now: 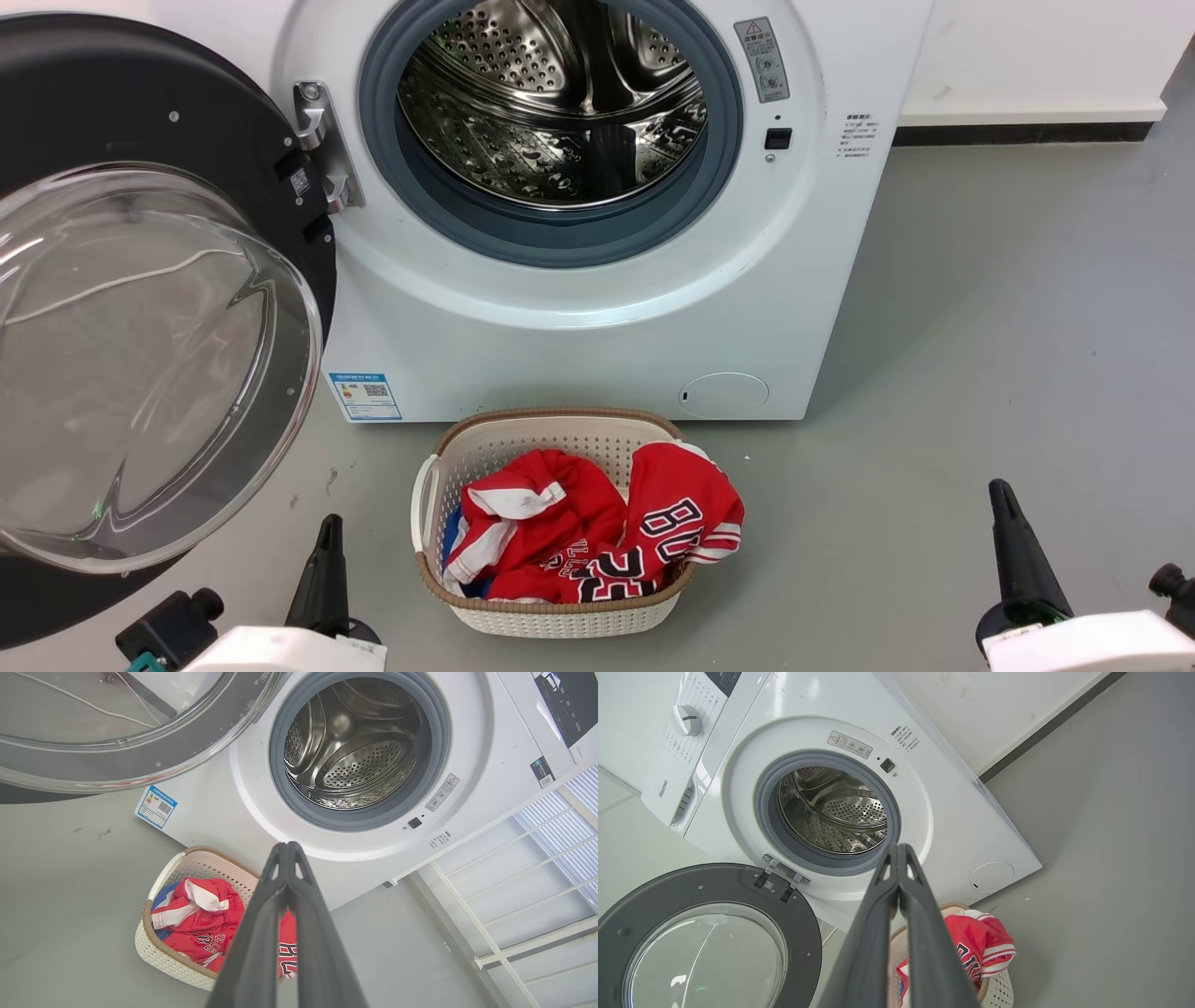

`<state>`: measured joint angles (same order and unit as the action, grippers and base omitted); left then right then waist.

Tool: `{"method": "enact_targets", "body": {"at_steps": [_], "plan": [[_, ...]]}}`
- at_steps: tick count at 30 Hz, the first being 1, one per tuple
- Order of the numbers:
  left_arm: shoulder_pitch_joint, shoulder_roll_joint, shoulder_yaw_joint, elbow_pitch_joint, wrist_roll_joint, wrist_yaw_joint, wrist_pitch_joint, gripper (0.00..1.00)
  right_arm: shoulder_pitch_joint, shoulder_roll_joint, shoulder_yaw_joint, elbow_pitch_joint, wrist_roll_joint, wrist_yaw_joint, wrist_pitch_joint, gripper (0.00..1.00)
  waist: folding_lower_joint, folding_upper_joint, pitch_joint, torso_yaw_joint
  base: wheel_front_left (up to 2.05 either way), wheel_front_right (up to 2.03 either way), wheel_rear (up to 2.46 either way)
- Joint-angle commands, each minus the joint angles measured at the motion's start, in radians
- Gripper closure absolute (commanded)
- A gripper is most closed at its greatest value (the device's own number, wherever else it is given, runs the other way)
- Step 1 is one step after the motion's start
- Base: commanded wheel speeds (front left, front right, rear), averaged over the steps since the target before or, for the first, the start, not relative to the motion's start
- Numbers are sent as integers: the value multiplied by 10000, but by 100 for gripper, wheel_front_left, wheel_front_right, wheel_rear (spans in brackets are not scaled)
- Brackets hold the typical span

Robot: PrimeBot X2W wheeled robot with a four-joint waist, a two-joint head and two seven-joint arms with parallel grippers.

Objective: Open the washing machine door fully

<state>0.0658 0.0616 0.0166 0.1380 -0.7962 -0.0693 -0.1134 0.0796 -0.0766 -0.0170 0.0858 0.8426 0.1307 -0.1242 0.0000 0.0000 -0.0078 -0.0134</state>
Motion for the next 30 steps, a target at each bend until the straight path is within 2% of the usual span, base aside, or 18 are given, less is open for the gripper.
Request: {"method": "enact_targets", "body": {"at_steps": [1, 30], "plan": [[-308, 87, 60, -63, -316, -61, 70, 100, -314, -84, -22, -42, 323, 1, 45, 100, 0, 0, 1, 2, 0, 0, 0], [-957, 105, 341, 417, -3820, -304, 933, 100, -997, -110, -204, 654, 3708, 1, 882, 100, 0, 0, 39, 48, 0, 0, 0]]}}
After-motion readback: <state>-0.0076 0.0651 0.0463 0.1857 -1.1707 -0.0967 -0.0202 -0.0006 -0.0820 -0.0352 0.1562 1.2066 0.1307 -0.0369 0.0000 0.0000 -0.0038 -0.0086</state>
